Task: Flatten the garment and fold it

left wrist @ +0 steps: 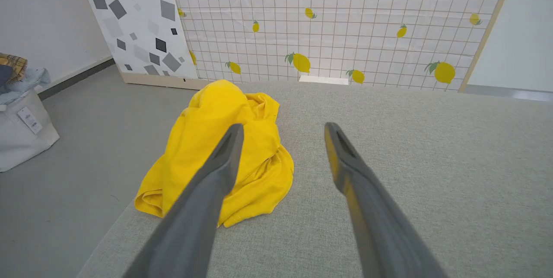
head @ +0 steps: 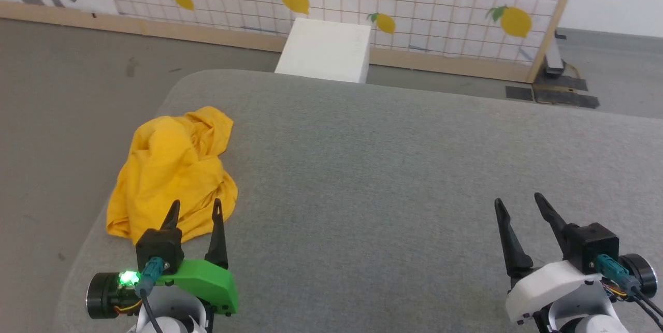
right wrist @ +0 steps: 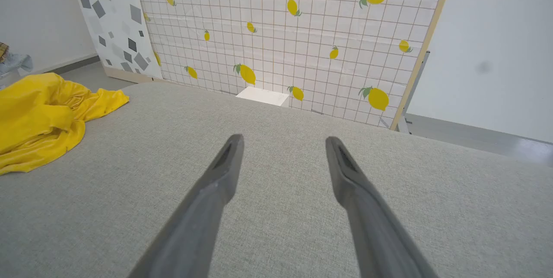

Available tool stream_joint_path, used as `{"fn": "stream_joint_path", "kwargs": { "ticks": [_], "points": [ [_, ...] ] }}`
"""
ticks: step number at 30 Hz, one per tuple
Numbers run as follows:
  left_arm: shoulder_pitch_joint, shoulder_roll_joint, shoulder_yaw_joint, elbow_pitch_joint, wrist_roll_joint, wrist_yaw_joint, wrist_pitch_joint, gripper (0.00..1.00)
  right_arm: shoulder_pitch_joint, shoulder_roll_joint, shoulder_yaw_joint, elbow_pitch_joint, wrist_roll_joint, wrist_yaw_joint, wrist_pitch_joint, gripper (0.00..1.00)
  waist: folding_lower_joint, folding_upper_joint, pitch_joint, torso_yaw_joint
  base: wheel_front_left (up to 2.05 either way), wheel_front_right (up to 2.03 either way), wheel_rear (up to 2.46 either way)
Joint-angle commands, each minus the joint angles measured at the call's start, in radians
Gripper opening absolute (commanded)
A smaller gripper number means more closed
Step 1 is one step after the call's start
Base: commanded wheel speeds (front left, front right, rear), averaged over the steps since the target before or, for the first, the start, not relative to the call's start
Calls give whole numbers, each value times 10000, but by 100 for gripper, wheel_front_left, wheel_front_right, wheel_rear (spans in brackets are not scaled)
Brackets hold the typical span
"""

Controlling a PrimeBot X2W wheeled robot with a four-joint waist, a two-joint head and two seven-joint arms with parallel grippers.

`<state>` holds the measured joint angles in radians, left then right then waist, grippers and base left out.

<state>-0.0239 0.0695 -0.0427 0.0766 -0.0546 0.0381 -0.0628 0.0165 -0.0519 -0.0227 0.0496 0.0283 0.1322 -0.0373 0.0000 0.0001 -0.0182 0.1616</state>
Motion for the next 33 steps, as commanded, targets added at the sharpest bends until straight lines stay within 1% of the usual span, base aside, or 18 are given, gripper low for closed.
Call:
{"fn": "stream_joint_path", "kwargs": {
  "ticks": [1, 14, 33],
  "points": [
    [-176, 95, -18, 68, -166, 97, -93, 100, -179, 5, 2, 55, 113, -3, -119, 100, 0, -1, -15, 286, 0, 0, 0],
    [-86, 212, -54, 171, -475, 364, -367, 100, -280, 7, 6, 229, 232, -5, -269, 100, 0, -1, -1, 1150, 0, 0, 0],
    [-88, 390, -194, 387, -892, 754, -765, 100, -398, 9, -111, 386, 364, -8, -462, 100, 0, -1, 127, 2072, 0, 0, 0]
  ]
}}
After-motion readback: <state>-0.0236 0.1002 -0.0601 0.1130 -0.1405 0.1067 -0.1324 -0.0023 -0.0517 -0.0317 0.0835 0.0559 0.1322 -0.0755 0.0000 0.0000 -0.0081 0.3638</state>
